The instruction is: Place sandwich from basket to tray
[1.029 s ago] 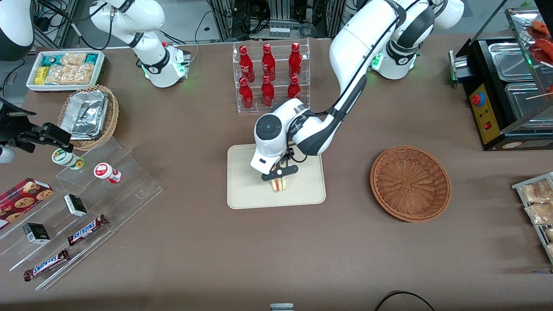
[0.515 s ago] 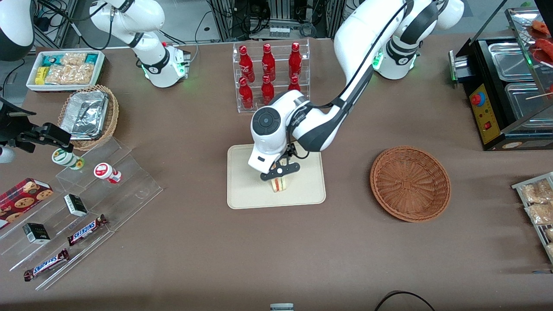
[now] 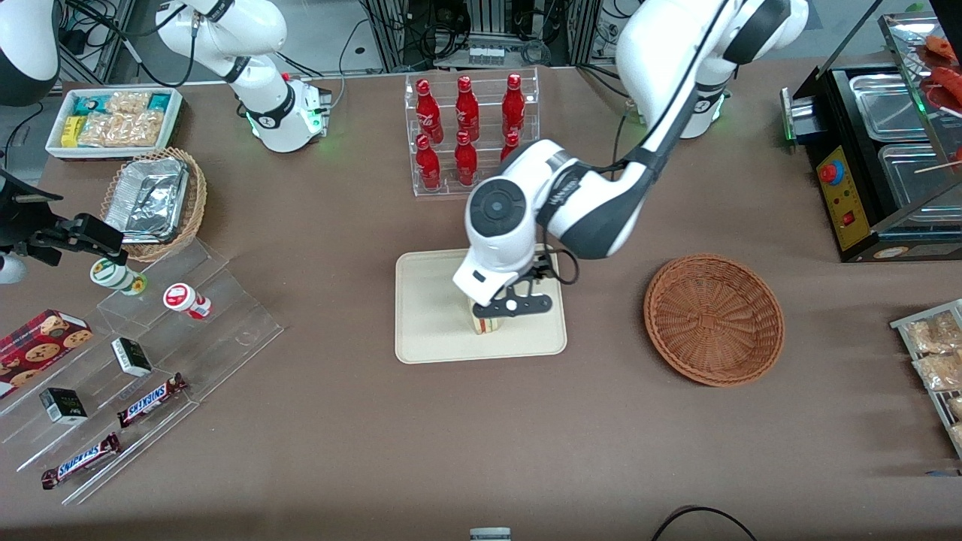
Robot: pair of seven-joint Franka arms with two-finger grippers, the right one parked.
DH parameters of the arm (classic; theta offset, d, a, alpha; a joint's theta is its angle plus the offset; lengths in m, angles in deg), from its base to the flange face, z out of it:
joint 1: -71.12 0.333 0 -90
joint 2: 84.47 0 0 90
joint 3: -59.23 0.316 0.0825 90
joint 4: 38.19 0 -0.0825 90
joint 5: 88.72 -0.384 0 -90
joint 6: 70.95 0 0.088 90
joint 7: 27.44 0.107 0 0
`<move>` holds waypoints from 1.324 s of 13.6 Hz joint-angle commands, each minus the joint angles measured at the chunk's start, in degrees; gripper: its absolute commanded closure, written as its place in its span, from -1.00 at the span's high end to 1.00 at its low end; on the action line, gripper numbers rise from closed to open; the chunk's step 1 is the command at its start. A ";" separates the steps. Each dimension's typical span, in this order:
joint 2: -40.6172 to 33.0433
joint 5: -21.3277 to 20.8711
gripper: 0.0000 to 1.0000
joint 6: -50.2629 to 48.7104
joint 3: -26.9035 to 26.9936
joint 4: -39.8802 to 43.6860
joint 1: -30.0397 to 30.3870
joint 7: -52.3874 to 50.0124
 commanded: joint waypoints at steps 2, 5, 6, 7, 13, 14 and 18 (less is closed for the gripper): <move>-8.39 -0.77 1.00 -1.84 -0.24 -9.62 6.99 10.71; -13.94 -0.69 1.00 -1.84 -0.24 -15.35 12.98 21.71; -15.95 -0.69 1.00 -1.49 -0.24 -17.89 14.83 25.31; -17.80 -0.60 1.00 -0.71 -0.33 -20.09 17.19 27.70; -31.51 2.38 1.00 3.79 -0.33 -35.13 27.31 42.54; -32.92 3.00 1.00 2.31 -0.33 -35.40 28.80 45.18; -37.59 3.01 1.00 -4.29 -0.24 -34.88 32.68 48.11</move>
